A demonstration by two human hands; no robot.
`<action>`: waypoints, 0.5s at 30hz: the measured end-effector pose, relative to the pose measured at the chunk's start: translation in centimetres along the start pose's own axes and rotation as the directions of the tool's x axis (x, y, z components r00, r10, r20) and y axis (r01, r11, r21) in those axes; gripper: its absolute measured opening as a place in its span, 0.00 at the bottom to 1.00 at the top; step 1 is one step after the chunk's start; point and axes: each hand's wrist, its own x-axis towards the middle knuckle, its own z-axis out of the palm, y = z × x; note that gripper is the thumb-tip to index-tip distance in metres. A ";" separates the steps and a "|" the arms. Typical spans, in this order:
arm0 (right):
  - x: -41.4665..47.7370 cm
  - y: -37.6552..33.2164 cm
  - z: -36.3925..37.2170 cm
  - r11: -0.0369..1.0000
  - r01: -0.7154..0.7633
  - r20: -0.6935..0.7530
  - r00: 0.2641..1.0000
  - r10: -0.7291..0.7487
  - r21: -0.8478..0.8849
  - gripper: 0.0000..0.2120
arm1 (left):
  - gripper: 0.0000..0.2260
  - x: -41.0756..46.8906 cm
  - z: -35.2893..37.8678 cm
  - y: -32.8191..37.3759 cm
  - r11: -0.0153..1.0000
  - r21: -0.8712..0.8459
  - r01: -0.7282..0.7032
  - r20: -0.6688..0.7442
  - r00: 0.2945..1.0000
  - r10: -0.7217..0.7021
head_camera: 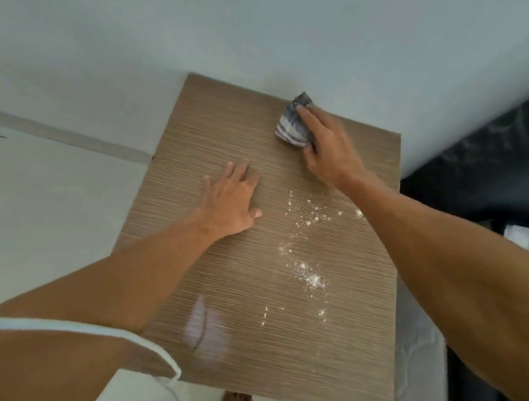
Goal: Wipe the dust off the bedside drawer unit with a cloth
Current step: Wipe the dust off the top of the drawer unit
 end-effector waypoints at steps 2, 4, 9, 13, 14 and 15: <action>2.5 1.2 0.1 0.999 0.003 0.057 0.998 -0.002 -0.032 0.31 | 0.35 0.3 0.3 0.1 1.000 -0.016 0.015 0.004 1.000 -0.015; 4.1 1.9 0.3 0.995 0.018 0.157 0.988 -0.003 -0.095 0.31 | 0.35 0.2 0.4 0.0 0.999 -0.027 0.027 0.002 1.000 -0.027; 4.3 3.1 2.1 0.978 0.054 0.260 0.966 0.001 -0.202 0.29 | 0.35 0.2 0.4 0.2 0.998 -0.043 0.044 0.020 0.999 -0.043; 1.2 1.7 2.8 0.975 0.030 0.240 0.971 0.024 -0.218 0.27 | 0.35 0.3 0.1 0.4 0.998 -0.019 0.053 0.038 0.998 -0.052; 0.0 1.2 3.0 0.974 0.038 0.239 0.971 0.017 -0.222 0.27 | 0.35 0.4 0.1 0.4 0.999 -0.016 0.050 0.037 0.998 -0.049; -1.3 0.8 3.3 0.974 0.041 0.239 0.971 0.013 -0.223 0.27 | 0.35 0.3 0.1 0.4 0.999 -0.018 0.049 0.036 0.998 -0.048</action>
